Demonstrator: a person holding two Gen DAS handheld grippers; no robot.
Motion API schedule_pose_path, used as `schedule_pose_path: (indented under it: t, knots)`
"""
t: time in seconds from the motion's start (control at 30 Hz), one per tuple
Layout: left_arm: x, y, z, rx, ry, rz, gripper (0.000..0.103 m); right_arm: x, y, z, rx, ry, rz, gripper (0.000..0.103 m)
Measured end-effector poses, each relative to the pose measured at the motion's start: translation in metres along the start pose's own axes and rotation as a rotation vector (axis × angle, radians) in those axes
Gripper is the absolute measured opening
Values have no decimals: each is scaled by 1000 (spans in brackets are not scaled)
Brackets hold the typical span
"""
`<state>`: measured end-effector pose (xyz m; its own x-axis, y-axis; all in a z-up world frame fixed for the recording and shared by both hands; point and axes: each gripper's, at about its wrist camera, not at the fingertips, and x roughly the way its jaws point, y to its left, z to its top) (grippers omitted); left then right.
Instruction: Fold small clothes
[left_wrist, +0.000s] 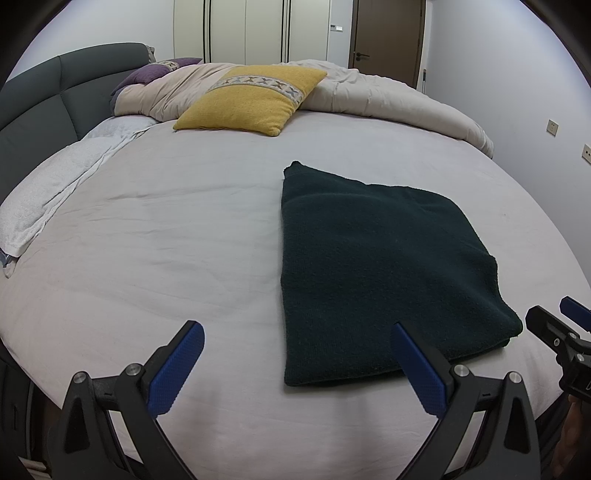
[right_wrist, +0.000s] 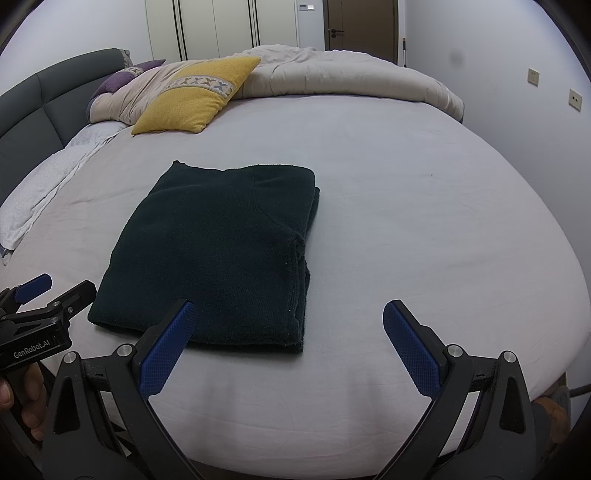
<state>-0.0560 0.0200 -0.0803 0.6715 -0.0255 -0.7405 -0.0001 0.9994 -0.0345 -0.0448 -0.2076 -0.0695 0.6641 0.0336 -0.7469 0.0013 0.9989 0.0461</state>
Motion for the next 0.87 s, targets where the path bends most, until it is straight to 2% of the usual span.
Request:
schedule_pose_path:
  t: [0.87]
  knots:
    - [0,-4,-4,6,-11,5,103,1,-3,-5,4,10,10,103]
